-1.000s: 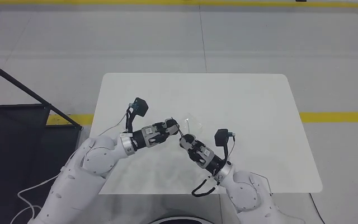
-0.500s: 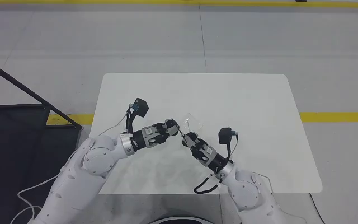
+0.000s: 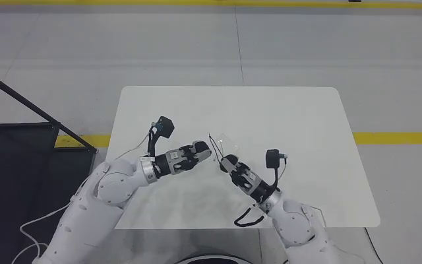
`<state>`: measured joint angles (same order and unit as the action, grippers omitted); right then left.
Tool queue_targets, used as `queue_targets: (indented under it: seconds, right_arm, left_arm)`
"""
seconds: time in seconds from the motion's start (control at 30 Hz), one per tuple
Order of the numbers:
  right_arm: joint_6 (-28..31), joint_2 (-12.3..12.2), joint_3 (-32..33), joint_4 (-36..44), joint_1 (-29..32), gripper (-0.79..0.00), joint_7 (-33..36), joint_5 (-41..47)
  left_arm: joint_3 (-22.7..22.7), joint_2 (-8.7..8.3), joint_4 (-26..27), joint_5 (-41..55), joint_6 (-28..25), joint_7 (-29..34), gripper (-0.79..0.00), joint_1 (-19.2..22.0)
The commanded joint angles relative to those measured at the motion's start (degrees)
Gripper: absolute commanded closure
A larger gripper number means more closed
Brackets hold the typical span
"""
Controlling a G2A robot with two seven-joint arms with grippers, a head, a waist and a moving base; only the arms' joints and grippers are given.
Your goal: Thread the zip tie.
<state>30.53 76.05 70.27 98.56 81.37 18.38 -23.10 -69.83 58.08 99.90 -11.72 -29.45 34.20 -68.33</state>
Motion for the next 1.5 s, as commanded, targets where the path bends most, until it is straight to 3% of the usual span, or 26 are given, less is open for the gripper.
queue_targets:
  seconds: [0.0, 0.23, 0.43, 0.5, 0.53, 0.57, 0.67, 0.83, 1.07, 1.13, 1.2, 1.3, 1.37, 1.4, 1.47]
  right_arm:
    - [1.2, -0.3, 0.8, -0.8, -0.2, 0.000, 2.4, 4.1]
    - [4.2, -1.4, 3.4, -4.1, -2.0, 0.000, 14.5, 19.7]
    - [5.5, -2.6, 5.0, -7.9, -4.9, 0.000, 27.5, 31.8]
    - [6.3, -2.9, 5.4, -8.8, -5.5, 0.000, 31.1, 34.5]
    - [7.0, -3.2, 5.7, -9.4, -5.8, 0.000, 33.2, 35.9]
    - [7.6, -3.4, 5.9, -9.6, -6.0, 0.000, 34.8, 36.8]
    - [9.2, -3.8, 6.4, -10.6, -6.3, 0.000, 38.3, 39.4]
    - [11.5, -4.5, 6.5, -11.6, -7.2, 0.000, 43.9, 41.7]
    - [10.7, -6.2, 3.3, -10.8, -8.9, 0.000, 44.6, 41.6]
    - [10.9, -6.6, 2.2, -10.9, -9.4, 0.000, 44.4, 41.8]
    - [11.1, -7.1, 1.3, -11.2, -10.0, 0.000, 44.3, 42.3]
    - [11.8, -7.8, 0.1, -12.0, -10.7, 0.000, 43.6, 42.8]
    - [12.2, -8.2, -0.7, -12.6, -11.2, 0.000, 43.2, 43.2]
    - [12.4, -8.4, -1.1, -12.9, -11.5, 0.000, 42.9, 43.5]
    - [12.8, -8.8, -1.8, -13.4, -11.9, 0.000, 42.6, 43.9]
  left_arm:
    - [-0.8, -0.08, -0.4, 0.3, -0.4, -0.7, -0.234, -0.6]
    - [-3.9, -0.56, -1.3, 5.7, -3.1, 0.4, -0.234, -2.5]
    - [-4.3, -0.88, -3.7, 18.1, -2.8, 8.3, -0.252, -1.4]
    - [-4.1, -0.91, -4.8, 23.7, -1.9, 11.8, -0.345, -0.4]
    - [-3.7, -0.96, -5.7, 27.6, -0.5, 15.2, -0.499, 0.4]
    - [-3.5, -1.01, -6.4, 30.7, 1.0, 18.1, -0.785, 1.2]
    - [-3.4, -1.03, -8.4, 37.8, 4.7, 23.3, -0.785, 3.2]
    - [-3.4, -1.03, -8.4, 37.8, 4.7, 23.3, -0.785, 3.2]
    - [-0.9, -0.73, -7.2, 39.0, 6.2, 26.1, -0.785, 3.6]
    - [-0.1, -0.51, -9.1, 42.2, 6.8, 28.5, -0.711, 5.0]
    - [0.6, -0.27, -11.2, 45.1, 7.0, 30.7, -0.702, 6.4]
    - [1.4, 0.02, -14.1, 47.4, 6.9, 33.4, -0.545, 8.2]
    - [2.2, 0.24, -15.3, 48.8, 7.1, 35.0, -0.493, 9.0]
    - [2.5, 0.34, -15.9, 49.3, 7.1, 35.8, -0.403, 9.4]
    - [3.0, 0.54, -16.9, 50.1, 7.1, 36.6, -0.372, 10.2]
